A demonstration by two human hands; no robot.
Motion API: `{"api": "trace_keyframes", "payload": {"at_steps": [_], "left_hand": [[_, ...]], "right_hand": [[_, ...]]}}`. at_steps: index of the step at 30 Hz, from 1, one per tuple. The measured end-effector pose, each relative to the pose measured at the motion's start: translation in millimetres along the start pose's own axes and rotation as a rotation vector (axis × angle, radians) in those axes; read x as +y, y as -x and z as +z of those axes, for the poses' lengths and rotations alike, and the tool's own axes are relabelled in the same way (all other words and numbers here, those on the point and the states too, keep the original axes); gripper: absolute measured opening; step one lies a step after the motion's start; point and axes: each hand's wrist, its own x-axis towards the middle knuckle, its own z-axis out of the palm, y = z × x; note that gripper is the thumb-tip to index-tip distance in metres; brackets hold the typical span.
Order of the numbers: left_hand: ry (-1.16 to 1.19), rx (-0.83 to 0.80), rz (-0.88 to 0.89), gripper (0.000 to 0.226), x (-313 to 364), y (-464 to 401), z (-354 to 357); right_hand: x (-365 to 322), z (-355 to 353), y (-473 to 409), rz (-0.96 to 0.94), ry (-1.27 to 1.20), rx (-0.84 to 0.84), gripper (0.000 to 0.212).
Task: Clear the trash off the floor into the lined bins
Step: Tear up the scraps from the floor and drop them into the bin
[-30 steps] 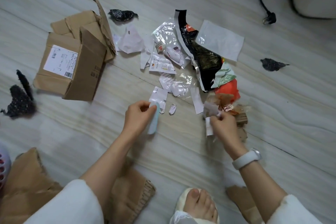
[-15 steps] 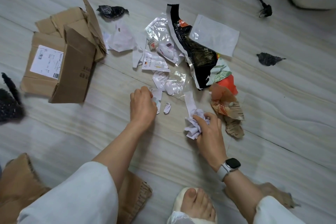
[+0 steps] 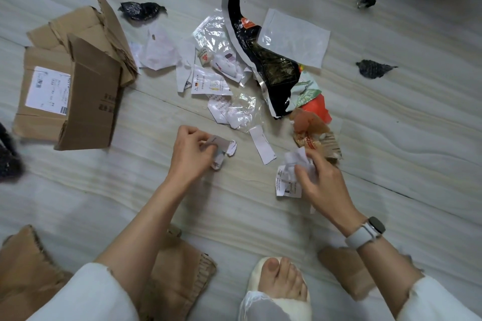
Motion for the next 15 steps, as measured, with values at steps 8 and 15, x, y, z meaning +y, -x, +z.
{"api": "trace_keyframes", "payload": {"at_steps": [8, 15], "left_hand": [[-0.406, -0.326, 0.324, 0.014, 0.9, 10.7, 27.0], [-0.389, -0.201, 0.566, 0.018, -13.7, 15.9, 44.3]], "right_hand": [[17.7, 26.5, 0.4, 0.115, 0.269, -0.345, 0.064], [26.5, 30.8, 9.8, -0.052, 0.385, -0.085, 0.03]]}}
